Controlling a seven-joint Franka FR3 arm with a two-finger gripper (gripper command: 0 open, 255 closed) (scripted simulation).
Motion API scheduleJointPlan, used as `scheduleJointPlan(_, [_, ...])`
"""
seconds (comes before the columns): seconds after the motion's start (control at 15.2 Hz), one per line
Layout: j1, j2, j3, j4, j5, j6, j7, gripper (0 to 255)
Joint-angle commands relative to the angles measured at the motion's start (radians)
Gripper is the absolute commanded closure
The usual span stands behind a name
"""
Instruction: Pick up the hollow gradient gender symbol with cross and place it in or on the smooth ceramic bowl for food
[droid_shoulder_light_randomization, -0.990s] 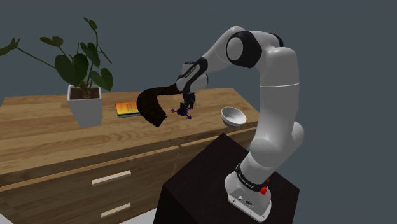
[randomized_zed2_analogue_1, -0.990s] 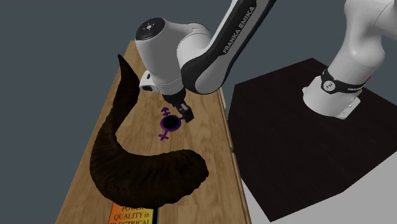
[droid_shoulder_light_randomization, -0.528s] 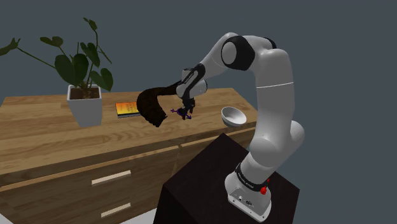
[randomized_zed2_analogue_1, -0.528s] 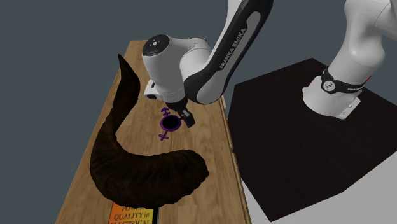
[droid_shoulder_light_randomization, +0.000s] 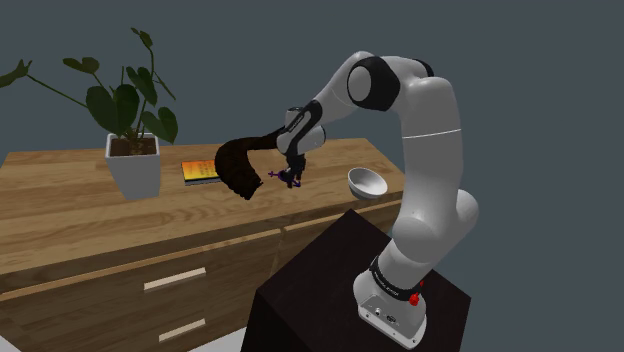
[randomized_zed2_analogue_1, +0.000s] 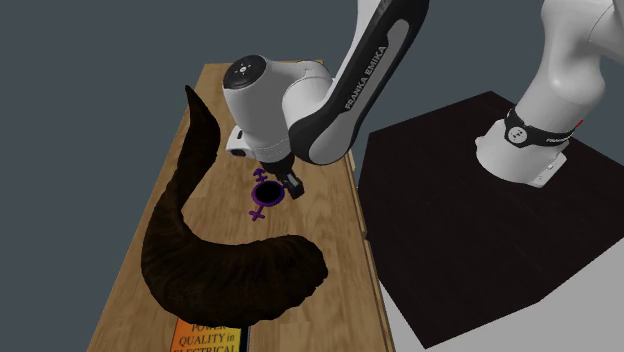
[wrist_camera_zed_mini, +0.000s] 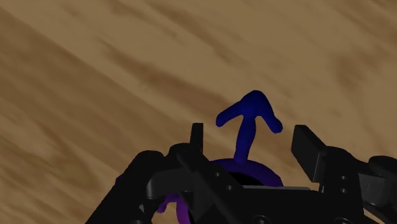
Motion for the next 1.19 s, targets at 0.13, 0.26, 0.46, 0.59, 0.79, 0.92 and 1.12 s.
scheduleJointPlan(0.13, [-0.001, 0.004, -0.001, -0.001, 0.000, 0.004, 0.000, 255])
scheduleJointPlan(0.26, [-0.002, 0.006, -0.001, -0.001, 0.000, 0.006, 0.000, 255])
scheduleJointPlan(0.46, [-0.002, 0.008, -0.001, 0.001, 0.000, 0.006, 0.000, 255])
scheduleJointPlan(0.59, [0.000, -0.009, -0.002, -0.005, -0.001, -0.006, 0.000, 255])
scheduleJointPlan(0.79, [0.002, -0.046, -0.004, -0.016, -0.003, -0.031, -0.003, 255])
scheduleJointPlan(0.92, [0.003, -0.070, -0.005, -0.022, -0.004, -0.049, -0.004, 255])
scheduleJointPlan(1.12, [0.005, -0.105, -0.007, -0.030, -0.006, -0.076, -0.007, 255])
